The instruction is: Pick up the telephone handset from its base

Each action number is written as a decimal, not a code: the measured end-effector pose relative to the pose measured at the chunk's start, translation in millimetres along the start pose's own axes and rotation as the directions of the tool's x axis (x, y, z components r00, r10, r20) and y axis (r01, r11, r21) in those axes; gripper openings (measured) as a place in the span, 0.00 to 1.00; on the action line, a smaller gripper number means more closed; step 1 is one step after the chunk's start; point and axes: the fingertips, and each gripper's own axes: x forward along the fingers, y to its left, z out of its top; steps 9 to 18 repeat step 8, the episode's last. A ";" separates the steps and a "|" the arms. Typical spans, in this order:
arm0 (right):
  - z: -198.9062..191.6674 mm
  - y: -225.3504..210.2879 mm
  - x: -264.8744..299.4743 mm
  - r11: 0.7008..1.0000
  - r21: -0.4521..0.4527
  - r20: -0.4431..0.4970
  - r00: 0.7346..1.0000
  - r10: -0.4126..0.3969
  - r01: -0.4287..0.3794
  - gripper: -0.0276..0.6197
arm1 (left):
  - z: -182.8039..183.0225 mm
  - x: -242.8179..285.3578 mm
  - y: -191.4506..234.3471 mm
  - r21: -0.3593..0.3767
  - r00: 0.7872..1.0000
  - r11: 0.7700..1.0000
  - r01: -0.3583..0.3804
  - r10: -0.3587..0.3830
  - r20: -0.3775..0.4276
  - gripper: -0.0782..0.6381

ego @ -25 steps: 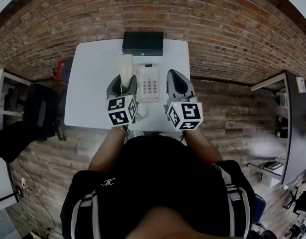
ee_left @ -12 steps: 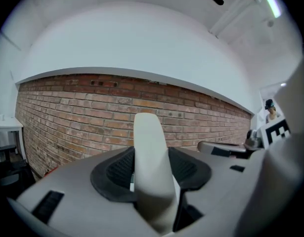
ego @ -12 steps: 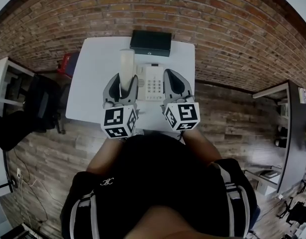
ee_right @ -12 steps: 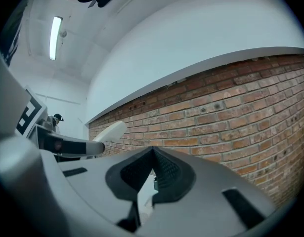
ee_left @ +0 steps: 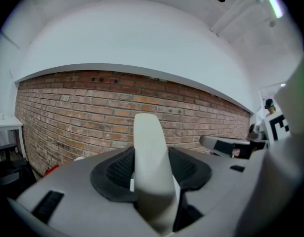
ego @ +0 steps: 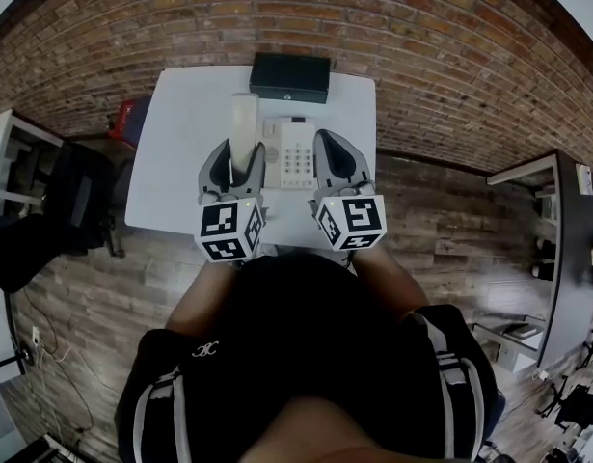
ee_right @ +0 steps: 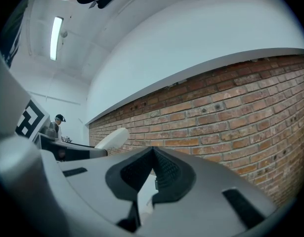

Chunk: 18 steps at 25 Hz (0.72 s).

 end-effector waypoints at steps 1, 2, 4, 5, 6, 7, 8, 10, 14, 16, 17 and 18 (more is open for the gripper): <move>-0.9 0.1 -0.1 1.000 0.000 -0.002 1.000 -0.001 0.001 0.04 | -0.7 0.4 -0.6 0.003 1.000 1.000 0.005 -0.005 -0.004 0.41; -2.0 0.2 0.3 1.000 0.001 -0.004 1.000 -0.001 0.001 0.04 | -1.3 0.9 -0.9 0.005 1.000 1.000 0.010 -0.010 -0.008 0.40; -3.9 0.9 1.7 1.000 0.004 -0.008 1.000 0.000 0.000 0.04 | -2.2 1.9 -0.5 0.005 1.000 1.000 0.016 -0.016 -0.011 0.40; -4.6 1.5 2.3 1.000 0.006 -0.008 1.000 0.001 -0.001 0.04 | -2.8 2.4 0.0 0.005 1.000 1.000 0.019 -0.019 -0.012 0.41; -5.0 2.1 2.8 1.000 0.007 -0.008 1.000 0.001 -0.001 0.04 | -3.3 3.0 0.6 0.005 1.000 1.000 0.021 -0.021 -0.014 0.41; -5.3 2.8 3.4 1.000 0.008 -0.007 1.000 0.002 -0.002 0.04 | -3.9 3.7 1.4 0.005 1.000 1.000 0.023 -0.023 -0.017 0.41; -5.4 3.4 4.0 1.000 0.009 -0.006 1.000 0.003 -0.003 0.04 | -4.5 4.4 2.2 0.005 1.000 1.000 0.024 -0.024 -0.019 0.41; -5.4 3.4 4.0 1.000 0.009 -0.006 1.000 0.003 -0.003 0.04 | -4.5 4.4 2.2 0.005 1.000 1.000 0.024 -0.024 -0.019 0.41; -5.4 3.4 4.0 1.000 0.009 -0.006 1.000 0.003 -0.003 0.04 | -4.5 4.4 2.2 0.005 1.000 1.000 0.024 -0.024 -0.019 0.41; -5.4 3.4 4.0 1.000 0.009 -0.006 1.000 0.003 -0.003 0.04 | -4.5 4.4 2.2 0.005 1.000 1.000 0.024 -0.024 -0.019 0.41; -5.4 3.4 4.0 1.000 0.009 -0.006 1.000 0.003 -0.003 0.04 | -4.5 4.4 2.2 0.005 1.000 1.000 0.024 -0.024 -0.019 0.41; -5.4 3.4 4.0 1.000 0.009 -0.006 1.000 0.003 -0.003 0.04 | -4.5 4.4 2.2 0.005 1.000 1.000 0.024 -0.024 -0.019 0.41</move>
